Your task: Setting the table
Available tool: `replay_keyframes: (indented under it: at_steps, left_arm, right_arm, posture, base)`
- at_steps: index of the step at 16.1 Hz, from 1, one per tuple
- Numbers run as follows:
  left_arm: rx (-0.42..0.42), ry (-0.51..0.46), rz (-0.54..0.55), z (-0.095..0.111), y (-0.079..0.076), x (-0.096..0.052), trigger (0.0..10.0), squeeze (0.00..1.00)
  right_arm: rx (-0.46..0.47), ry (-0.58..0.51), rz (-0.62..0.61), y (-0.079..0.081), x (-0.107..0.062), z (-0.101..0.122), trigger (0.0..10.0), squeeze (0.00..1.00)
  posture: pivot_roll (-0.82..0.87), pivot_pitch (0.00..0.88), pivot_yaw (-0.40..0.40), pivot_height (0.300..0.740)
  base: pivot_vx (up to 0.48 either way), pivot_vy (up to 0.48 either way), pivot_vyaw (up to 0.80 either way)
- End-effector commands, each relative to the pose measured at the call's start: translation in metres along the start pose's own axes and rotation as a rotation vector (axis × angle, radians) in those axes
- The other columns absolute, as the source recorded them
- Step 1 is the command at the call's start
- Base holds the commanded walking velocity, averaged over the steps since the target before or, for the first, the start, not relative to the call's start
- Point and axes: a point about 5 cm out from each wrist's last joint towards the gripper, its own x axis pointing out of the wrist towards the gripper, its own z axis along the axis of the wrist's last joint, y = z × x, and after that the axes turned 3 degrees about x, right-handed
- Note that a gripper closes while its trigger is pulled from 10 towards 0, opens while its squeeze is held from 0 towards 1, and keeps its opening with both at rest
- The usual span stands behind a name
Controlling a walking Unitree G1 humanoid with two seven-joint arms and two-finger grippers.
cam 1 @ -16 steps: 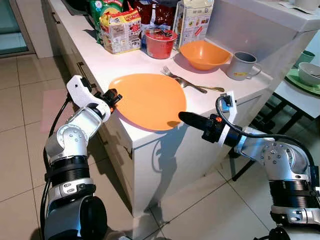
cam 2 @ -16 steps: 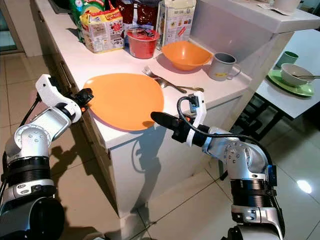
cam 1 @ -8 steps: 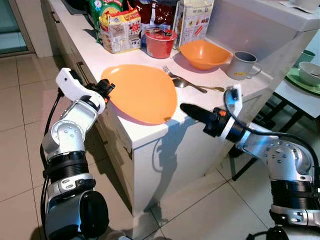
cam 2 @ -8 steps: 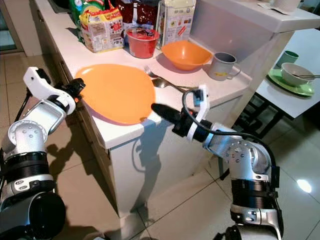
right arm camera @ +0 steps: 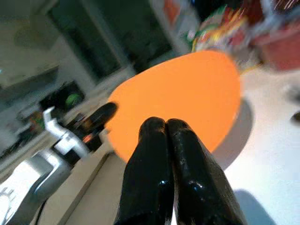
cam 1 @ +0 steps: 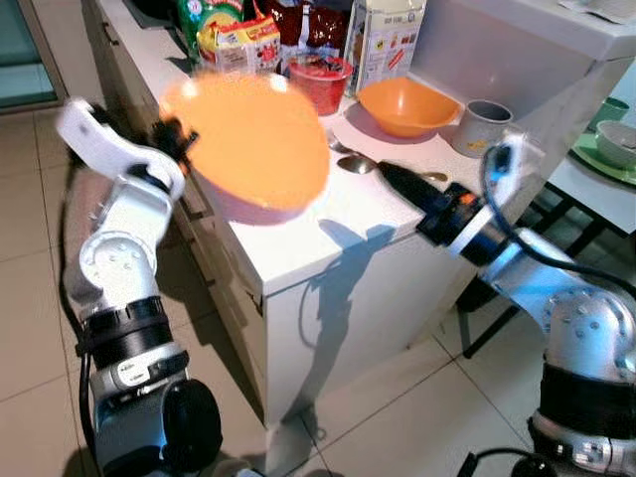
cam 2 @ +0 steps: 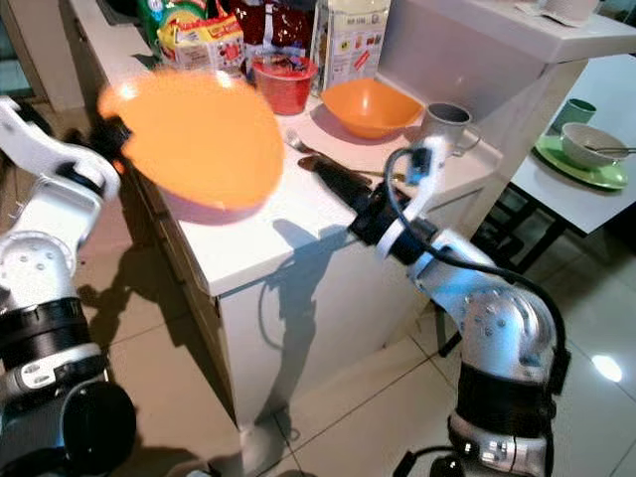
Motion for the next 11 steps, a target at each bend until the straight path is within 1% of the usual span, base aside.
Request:
replay_keyframes:
  at_steps: [1,2,3,4,5,6,7,8,10,11]
  left_arm:
    - [0.013,-0.052,-0.095,0.008,-0.026,-0.003,0.0,0.0]
    - [0.032,-0.092,-0.14,0.014,-0.035,-0.01,0.0,0.0]
    - [0.09,-0.115,-0.159,0.018,-0.04,-0.015,0.0,0.0]
    - [0.179,-0.134,-0.16,0.021,-0.042,-0.018,0.0,0.0]
    - [0.228,-0.159,-0.167,0.025,-0.044,-0.02,0.0,0.0]
    - [0.317,-0.191,-0.186,0.03,-0.048,-0.026,0.0,0.0]
    - [0.384,-0.202,-0.209,0.031,-0.051,-0.031,6.5,0.0]
    - [0.381,-0.21,-0.238,0.03,-0.052,-0.037,10.0,0.0]
    - [0.323,-0.212,-0.263,0.023,-0.051,-0.043,10.0,0.0]
    - [0.324,-0.209,-0.261,0.02,-0.049,-0.044,10.0,0.0]
  right_arm:
    - [-0.045,-0.074,-0.04,0.003,-0.006,0.011,10.0,0.0]
    - [-0.105,-0.133,-0.097,0.007,-0.007,0.017,10.0,0.0]
    - [-0.17,-0.186,-0.149,0.01,-0.005,0.023,10.0,0.0]
    - [-0.224,-0.22,-0.189,0.012,-0.004,0.028,10.0,0.0]
    - [-0.248,-0.241,-0.202,0.014,-0.003,0.03,10.0,0.0]
    - [-0.298,-0.275,-0.222,0.017,-0.003,0.034,10.0,0.0]
    - [-0.289,-0.293,-0.236,0.017,-0.003,0.031,10.0,0.0]
    - [-0.322,-0.278,-0.253,0.017,-0.004,0.025,10.0,0.0]
    - [-0.379,-0.259,-0.292,0.011,-0.005,0.019,10.0,0.0]
    - [-0.39,-0.269,-0.31,0.009,-0.005,0.019,10.0,0.0]
  posture:
    - [0.02,0.0,-0.04,0.74]
    - [0.02,0.0,-0.034,0.74]
    - [0.01,0.0,-0.032,0.74]
    - [0.02,0.0,-0.034,0.74]
    - [0.02,0.0,-0.037,0.74]
    - [0.03,0.0,-0.04,0.74]
    - [0.04,0.0,-0.043,0.74]
    - [0.05,0.0,-0.048,0.74]
    - [0.06,0.0,-0.051,0.74]
    - [0.06,0.0,-0.053,0.74]
  base:
    - [0.0,0.0,0.0]
    - [0.0,0.0,0.0]
    - [0.0,0.0,0.0]
    - [0.0,0.0,0.0]
    - [0.0,0.0,0.0]
    - [0.0,0.0,0.0]
    - [0.0,0.0,0.0]
    - [0.0,0.0,0.0]
    - [0.0,0.0,0.0]
    - [0.0,0.0,0.0]
